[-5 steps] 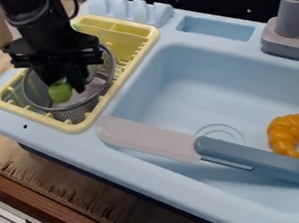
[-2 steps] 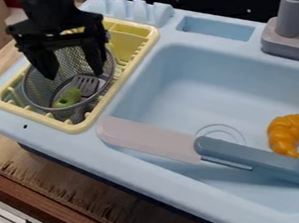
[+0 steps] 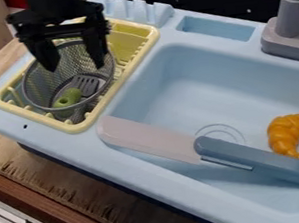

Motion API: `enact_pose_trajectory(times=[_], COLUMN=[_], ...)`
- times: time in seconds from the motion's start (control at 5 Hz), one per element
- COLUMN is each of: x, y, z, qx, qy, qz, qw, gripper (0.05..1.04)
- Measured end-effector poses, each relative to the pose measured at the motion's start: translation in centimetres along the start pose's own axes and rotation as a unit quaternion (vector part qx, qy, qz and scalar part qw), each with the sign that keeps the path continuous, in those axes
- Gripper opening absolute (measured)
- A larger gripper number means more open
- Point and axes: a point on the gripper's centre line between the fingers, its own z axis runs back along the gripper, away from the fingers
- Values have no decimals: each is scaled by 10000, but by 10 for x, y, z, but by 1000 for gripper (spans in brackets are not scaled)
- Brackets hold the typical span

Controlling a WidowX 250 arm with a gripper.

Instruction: Take the spatula into the left side of the sink

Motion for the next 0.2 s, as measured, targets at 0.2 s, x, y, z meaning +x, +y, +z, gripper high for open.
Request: enact_pose_trajectory(times=[0.2], x=[7], y=[-16], z=[8], qx=[39], qy=[-103], qz=[-119], qw=[9999], gripper=[1000])
